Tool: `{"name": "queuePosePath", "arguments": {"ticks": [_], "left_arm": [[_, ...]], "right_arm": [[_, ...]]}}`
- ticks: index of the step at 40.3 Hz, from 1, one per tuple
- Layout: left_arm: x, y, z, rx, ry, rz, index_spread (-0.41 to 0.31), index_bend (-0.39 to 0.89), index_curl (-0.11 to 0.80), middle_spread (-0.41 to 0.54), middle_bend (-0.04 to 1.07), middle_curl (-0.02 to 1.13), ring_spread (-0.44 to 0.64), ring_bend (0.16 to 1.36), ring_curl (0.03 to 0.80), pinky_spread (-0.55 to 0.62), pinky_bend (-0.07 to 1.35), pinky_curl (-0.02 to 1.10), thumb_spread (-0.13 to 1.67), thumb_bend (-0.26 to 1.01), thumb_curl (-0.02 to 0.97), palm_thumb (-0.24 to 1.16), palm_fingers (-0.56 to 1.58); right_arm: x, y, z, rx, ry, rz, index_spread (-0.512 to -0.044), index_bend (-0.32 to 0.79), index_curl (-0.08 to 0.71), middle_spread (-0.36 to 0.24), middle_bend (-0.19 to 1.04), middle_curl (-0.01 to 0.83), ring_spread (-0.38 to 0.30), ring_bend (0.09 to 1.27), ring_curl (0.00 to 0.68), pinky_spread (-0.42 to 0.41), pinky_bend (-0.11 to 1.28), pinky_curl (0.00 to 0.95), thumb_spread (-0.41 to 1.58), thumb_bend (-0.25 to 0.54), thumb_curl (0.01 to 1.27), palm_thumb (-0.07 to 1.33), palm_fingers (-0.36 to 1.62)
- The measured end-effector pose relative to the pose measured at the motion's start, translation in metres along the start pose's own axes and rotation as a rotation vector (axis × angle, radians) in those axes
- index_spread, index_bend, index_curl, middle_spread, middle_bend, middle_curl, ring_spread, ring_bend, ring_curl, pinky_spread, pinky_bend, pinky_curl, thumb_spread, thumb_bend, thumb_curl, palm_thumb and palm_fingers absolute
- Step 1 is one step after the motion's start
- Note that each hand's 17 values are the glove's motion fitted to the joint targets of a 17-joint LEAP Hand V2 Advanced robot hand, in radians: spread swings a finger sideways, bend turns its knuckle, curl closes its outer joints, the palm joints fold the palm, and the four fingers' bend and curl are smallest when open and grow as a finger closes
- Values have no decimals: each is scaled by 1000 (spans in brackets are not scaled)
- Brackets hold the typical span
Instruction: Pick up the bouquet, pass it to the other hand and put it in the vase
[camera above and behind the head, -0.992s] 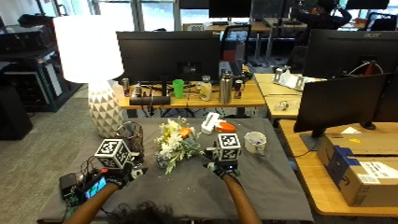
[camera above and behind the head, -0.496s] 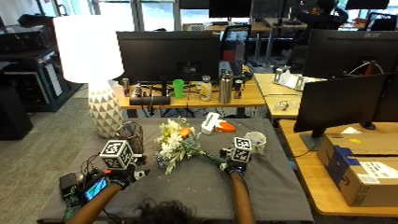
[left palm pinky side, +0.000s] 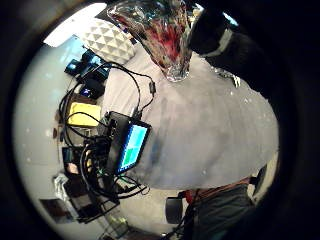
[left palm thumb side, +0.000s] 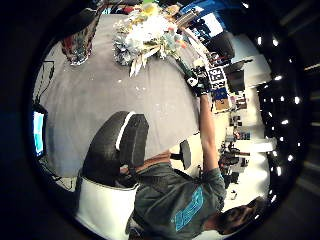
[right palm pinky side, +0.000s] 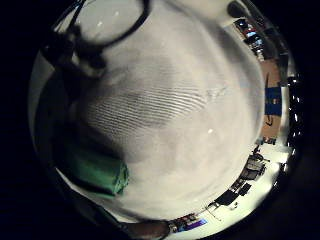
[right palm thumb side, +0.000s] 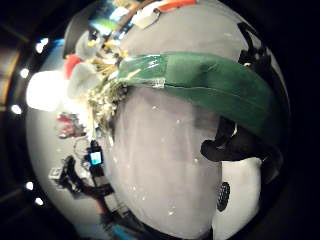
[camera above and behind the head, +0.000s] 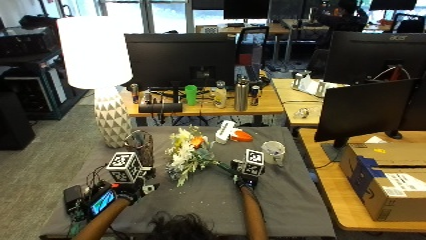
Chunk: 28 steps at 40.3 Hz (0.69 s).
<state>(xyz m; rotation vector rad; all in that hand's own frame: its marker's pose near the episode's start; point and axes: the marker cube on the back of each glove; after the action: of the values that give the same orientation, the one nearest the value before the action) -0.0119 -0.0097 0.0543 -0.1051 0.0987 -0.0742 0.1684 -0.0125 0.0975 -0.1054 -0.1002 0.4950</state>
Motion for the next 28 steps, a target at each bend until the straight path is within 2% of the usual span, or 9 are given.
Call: {"name": "queuePosePath", "arguments": {"ticks": [2, 3, 6, 8, 13, 20, 23, 28], "left_arm": [[-2, 0, 2, -2, 3, -4, -75, 149, 319, 76, 168, 317, 230, 559, 299, 376, 333, 359, 1058, -24, 267, 234, 451], [-3, -1, 3, -2, 3, -5, -75, 149, 320, 76, 168, 317, 230, 559, 299, 376, 333, 360, 1058, -24, 267, 233, 451], [-7, -2, 6, -5, 1, -7, -75, 149, 321, 77, 168, 317, 230, 560, 299, 376, 333, 361, 1058, -24, 268, 233, 450], [-7, -2, 6, -7, 6, -10, -75, 149, 322, 77, 168, 317, 231, 560, 299, 376, 332, 362, 1058, -24, 269, 233, 450], [-8, -3, 7, -6, 24, -12, -75, 151, 324, 77, 168, 317, 231, 560, 300, 377, 331, 364, 1060, -24, 270, 233, 450], [1, -16, -2, 55, 148, 26, -75, 154, 328, 76, 172, 319, 231, 557, 299, 377, 327, 366, 1059, -24, 272, 232, 454], [12, -17, -11, 70, 226, 48, -75, 160, 332, 74, 169, 318, 231, 554, 298, 377, 323, 366, 1064, -18, 273, 244, 458], [26, -35, -17, 124, 351, 79, -75, 163, 337, 62, 177, 322, 219, 541, 296, 367, 318, 366, 1066, -21, 274, 248, 489]], "right_arm": [[-1, 2, -3, 17, 19, 4, -283, 315, 317, -29, 324, 380, 26, 442, 287, 233, 390, 285, 1031, 76, 460, 969, 970], [-1, 1, -4, 30, 25, 2, -280, 299, 322, -37, 319, 380, 7, 440, 286, 219, 379, 281, 1018, 71, 465, 974, 977], [-1, -5, -6, 98, 51, -16, -272, 192, 332, -69, 337, 407, -74, 529, 347, 44, 508, 344, 924, 38, 489, 975, 1203], [-2, -7, -6, 126, 62, -21, -266, 150, 341, -85, 379, 433, -109, 585, 386, -43, 558, 374, 865, 18, 506, 977, 1304], [-7, 3, -4, 88, 23, -13, -257, 158, 358, -116, 506, 488, -160, 742, 458, -165, 580, 411, 758, -21, 542, 970, 1439], [1, -11, -14, 222, 28, 36, -243, 204, 403, -145, 619, 539, -185, 854, 508, -245, 608, 436, 692, -31, 576, 947, 1475], [-17, -32, -9, 268, -164, -32, -242, 219, 423, -155, 645, 552, -190, 878, 519, -262, 631, 446, 678, -29, 588, 945, 1462], [-46, -25, -38, 314, -431, -96, -237, 239, 452, -163, 682, 569, -195, 904, 531, -274, 660, 461, 661, -27, 607, 945, 1442]]}}
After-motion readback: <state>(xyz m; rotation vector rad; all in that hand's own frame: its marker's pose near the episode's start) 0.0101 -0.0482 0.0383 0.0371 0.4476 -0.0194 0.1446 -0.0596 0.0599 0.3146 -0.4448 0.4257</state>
